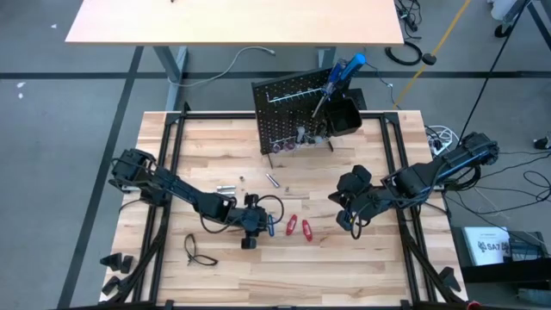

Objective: Hang tools onto peg board
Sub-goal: Hang the blue pick tool on the pegboard

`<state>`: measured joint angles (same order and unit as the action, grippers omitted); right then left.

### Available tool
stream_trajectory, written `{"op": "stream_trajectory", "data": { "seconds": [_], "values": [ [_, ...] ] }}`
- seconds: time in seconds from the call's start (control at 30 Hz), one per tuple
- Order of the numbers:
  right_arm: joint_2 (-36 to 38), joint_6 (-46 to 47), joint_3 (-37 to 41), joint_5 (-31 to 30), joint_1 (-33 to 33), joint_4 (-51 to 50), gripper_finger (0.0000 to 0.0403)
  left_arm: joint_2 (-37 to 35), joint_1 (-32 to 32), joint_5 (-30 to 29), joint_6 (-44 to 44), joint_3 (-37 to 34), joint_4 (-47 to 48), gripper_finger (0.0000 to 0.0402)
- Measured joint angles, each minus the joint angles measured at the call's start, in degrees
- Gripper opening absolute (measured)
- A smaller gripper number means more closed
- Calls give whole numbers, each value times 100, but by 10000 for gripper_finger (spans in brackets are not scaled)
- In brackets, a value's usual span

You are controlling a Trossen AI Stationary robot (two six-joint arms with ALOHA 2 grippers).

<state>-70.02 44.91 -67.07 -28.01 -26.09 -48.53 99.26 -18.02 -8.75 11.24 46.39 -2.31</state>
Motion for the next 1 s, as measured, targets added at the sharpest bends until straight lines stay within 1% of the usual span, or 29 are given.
{"op": "stream_trajectory", "data": {
  "seconds": [0.17, 0.43, 0.5, 0.57, 0.73, 0.77, 0.87, 1.0],
  "values": [
    [0, -20, 0, 57, 20, -95, 0, 4, 2, -1, -118, 0, -10, 162],
    [0, -108, 0, 137, 145, -156, 0, 405, 13, 100, 33, 11, -173, 159],
    [0, -110, 0, 138, 164, -156, 0, 465, 39, 122, 27, 13, -281, 145],
    [0, -110, 0, 142, 168, -158, 0, 516, 74, 170, 29, 17, -350, 118],
    [0, -169, 0, 284, 189, -156, 0, 729, 129, 173, 54, 33, -411, 21],
    [0, -169, 0, 291, 198, -155, 0, 772, 123, 147, 114, 39, -452, 13],
    [2, -169, 0, 291, 214, -152, 0, 807, 114, 30, 124, 35, -547, 11],
    [4, -129, 0, 291, 214, -153, 0, 537, 90, -140, -188, 18, -499, 5]
  ]
}}
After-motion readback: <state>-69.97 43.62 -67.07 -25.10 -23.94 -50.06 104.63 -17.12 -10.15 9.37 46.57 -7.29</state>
